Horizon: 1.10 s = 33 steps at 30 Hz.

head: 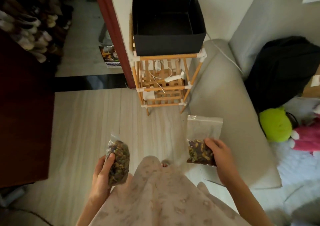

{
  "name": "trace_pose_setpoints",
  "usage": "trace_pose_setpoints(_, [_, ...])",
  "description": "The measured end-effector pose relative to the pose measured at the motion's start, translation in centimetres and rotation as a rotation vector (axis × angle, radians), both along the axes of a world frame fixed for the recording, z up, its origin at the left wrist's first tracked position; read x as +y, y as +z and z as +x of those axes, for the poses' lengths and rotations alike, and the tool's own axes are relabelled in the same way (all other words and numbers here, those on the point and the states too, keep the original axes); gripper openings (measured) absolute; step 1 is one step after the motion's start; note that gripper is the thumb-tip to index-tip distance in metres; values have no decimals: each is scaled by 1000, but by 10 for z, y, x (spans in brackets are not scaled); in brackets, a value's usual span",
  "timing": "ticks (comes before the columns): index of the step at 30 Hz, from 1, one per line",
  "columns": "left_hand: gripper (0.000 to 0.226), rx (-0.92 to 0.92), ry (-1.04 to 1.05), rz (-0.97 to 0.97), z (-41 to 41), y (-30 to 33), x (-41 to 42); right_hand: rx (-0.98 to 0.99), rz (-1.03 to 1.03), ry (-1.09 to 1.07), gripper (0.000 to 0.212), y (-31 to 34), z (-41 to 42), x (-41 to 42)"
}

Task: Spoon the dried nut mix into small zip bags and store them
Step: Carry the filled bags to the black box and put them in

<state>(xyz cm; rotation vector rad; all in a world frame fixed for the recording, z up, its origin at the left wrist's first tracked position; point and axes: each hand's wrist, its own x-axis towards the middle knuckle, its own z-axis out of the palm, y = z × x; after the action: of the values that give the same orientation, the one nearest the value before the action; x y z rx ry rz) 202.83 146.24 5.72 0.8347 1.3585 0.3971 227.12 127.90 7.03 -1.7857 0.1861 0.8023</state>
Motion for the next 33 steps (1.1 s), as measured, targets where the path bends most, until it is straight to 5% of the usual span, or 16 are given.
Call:
trace_pose_setpoints(11, [21, -55, -46, -12, 145, -7, 136, -2, 75, -1, 8, 6, 151, 125])
trace_pose_setpoints(18, [59, -254, -297, 50, 235, 60, 240, 15, 355, 154, 34, 73, 228, 217])
trace_pose_setpoints(26, [47, -454, -305, 80, 322, 105, 296, 67, 489, 252, 34, 92, 294, 311])
trace_pose_setpoints(30, [27, -157, -409, 357, 368, 89, 305, 92, 373, 280, 17, 68, 313, 351])
trace_pose_setpoints(33, [34, 202, -586, 691, 393, 65, 304, 42, 150, 325, 14, 46, 319, 369])
